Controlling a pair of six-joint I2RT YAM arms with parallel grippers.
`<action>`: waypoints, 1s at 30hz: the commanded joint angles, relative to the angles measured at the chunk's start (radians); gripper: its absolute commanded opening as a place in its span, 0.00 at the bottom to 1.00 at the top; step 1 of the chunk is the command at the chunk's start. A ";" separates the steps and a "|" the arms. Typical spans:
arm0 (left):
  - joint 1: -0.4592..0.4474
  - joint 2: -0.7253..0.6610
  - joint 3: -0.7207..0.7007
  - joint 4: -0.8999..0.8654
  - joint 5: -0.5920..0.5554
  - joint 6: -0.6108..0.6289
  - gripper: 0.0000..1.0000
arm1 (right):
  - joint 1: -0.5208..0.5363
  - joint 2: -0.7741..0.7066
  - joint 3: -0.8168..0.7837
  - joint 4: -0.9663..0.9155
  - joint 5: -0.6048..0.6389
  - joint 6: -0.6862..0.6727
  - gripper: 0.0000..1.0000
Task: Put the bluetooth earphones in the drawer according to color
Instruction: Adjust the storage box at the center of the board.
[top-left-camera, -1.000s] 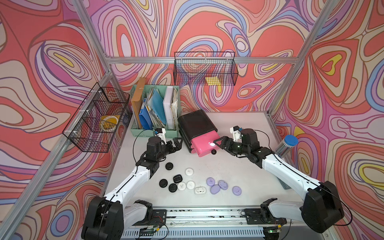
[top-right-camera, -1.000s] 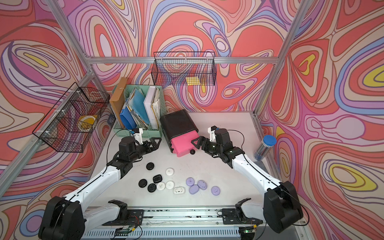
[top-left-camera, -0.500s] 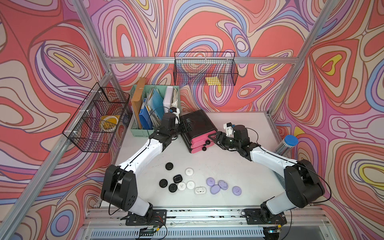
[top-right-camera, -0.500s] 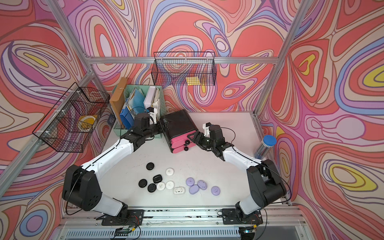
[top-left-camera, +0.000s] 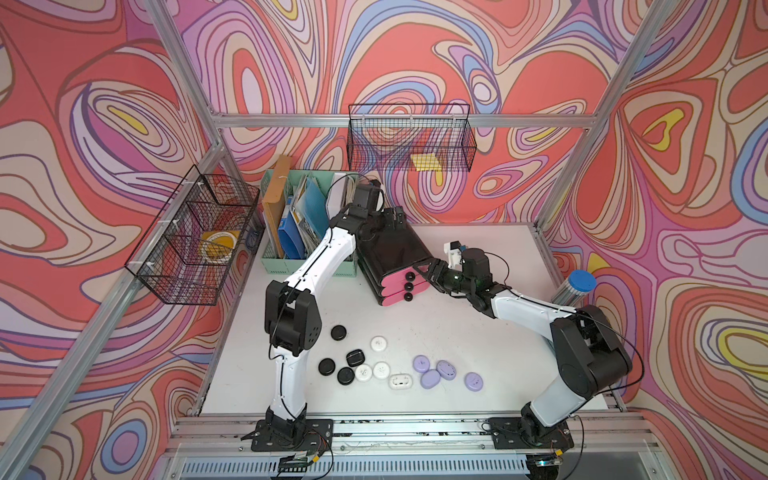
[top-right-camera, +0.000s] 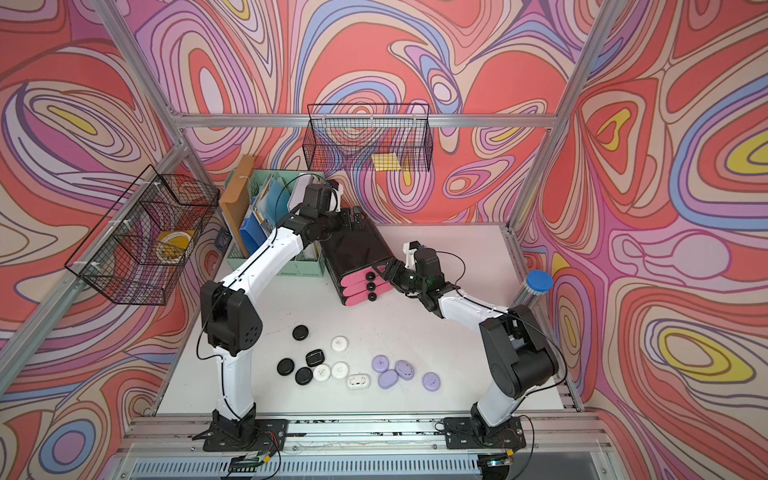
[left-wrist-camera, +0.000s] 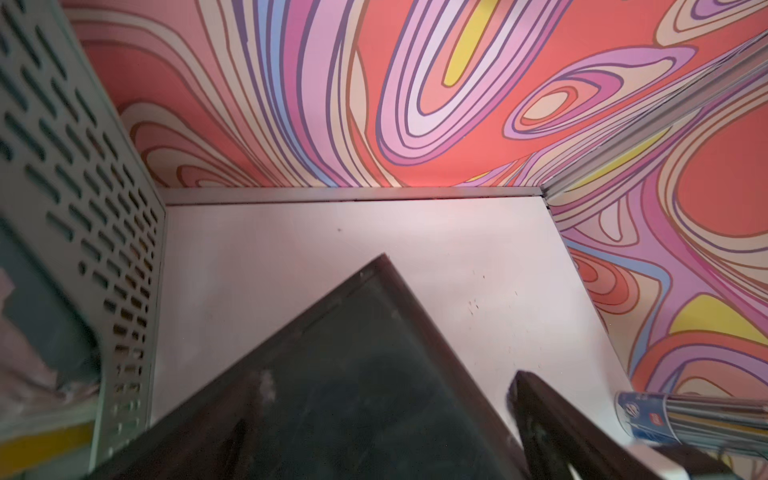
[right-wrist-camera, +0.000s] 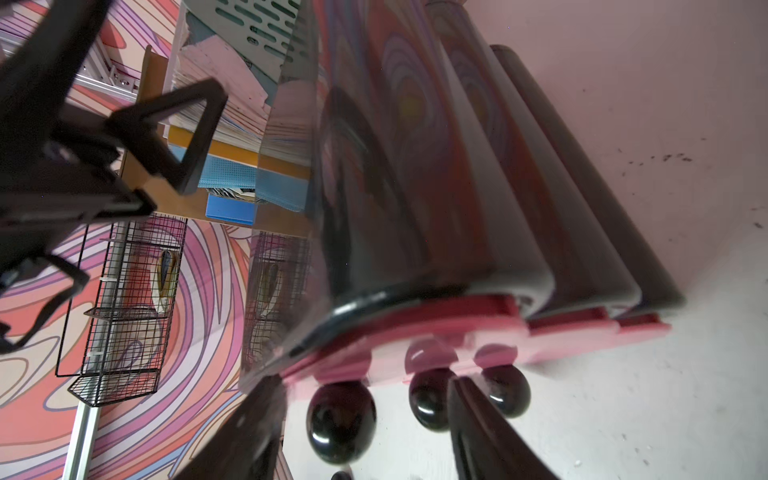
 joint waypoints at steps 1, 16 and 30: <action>-0.004 0.134 0.197 -0.233 -0.045 0.095 0.99 | 0.000 -0.084 -0.044 -0.043 0.021 -0.041 0.69; -0.005 0.304 0.349 -0.355 0.056 0.136 0.99 | 0.000 -0.081 -0.254 0.160 -0.114 0.064 0.79; -0.053 -0.047 -0.210 -0.132 0.214 0.033 0.99 | -0.043 -0.222 -0.232 -0.128 0.013 -0.102 0.69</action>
